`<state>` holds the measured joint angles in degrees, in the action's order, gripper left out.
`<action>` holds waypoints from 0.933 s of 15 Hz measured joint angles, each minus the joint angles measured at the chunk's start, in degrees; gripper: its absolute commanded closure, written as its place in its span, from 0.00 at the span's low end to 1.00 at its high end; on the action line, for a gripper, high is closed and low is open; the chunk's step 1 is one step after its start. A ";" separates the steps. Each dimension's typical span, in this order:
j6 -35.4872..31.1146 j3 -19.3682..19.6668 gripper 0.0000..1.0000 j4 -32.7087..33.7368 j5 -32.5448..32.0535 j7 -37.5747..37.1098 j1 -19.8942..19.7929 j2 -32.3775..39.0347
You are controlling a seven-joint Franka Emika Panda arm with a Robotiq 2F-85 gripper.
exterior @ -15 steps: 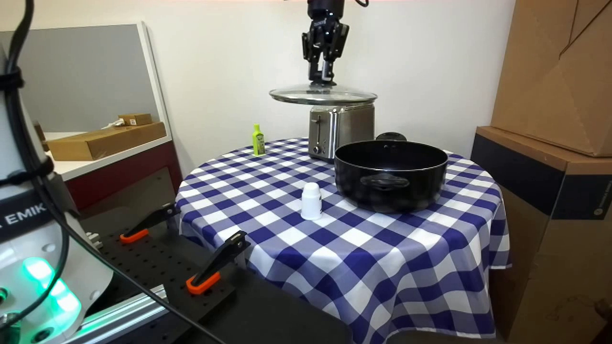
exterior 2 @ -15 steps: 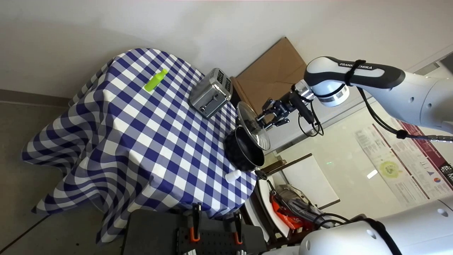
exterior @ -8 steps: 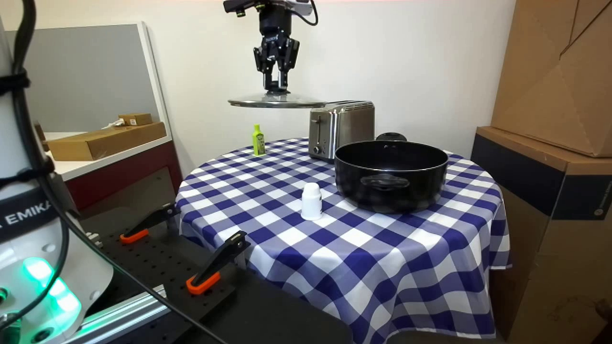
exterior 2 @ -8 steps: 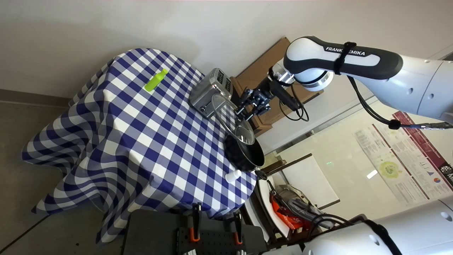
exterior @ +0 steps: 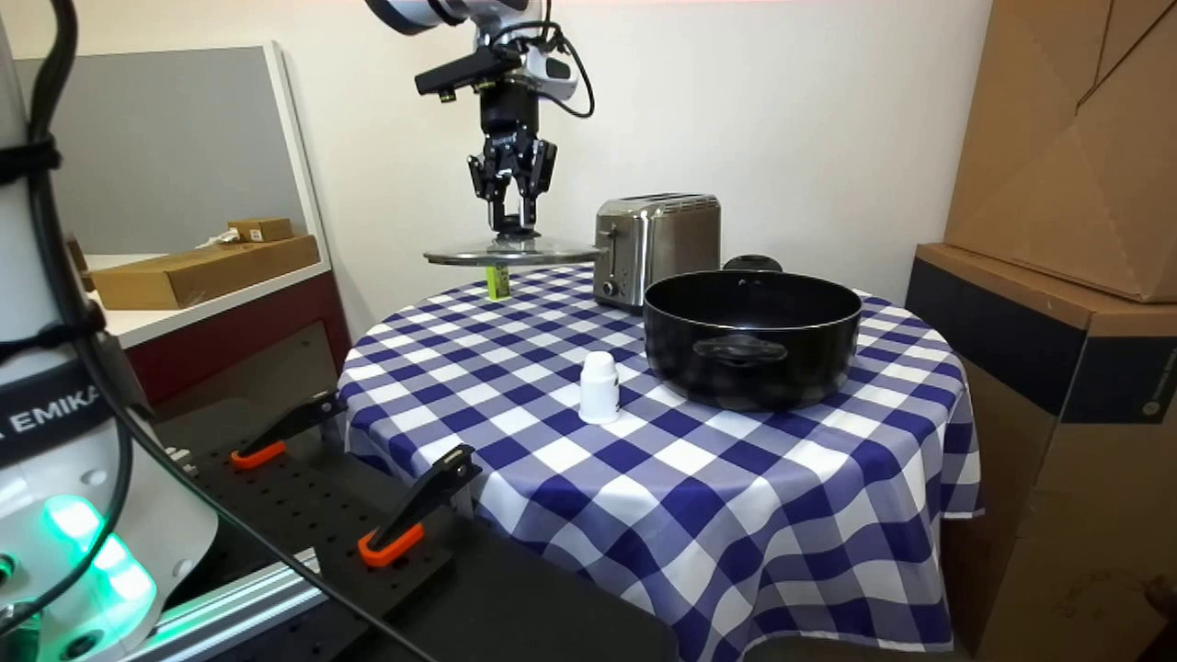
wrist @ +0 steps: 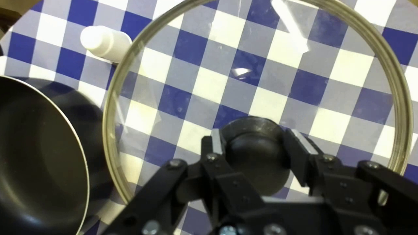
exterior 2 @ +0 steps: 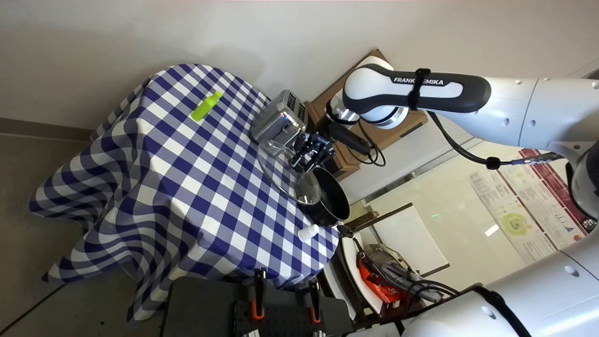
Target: Move the lid to the table
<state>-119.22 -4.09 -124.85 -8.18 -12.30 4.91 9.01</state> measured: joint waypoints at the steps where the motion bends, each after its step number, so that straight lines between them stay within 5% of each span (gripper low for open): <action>1: -1.18 0.00 0.76 -0.44 -0.60 -0.14 0.20 1.10; 14: -11.71 1.42 0.76 -4.02 -10.82 -8.00 4.33 11.97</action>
<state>-130.93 -2.66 -128.87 -19.00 -20.30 9.24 20.98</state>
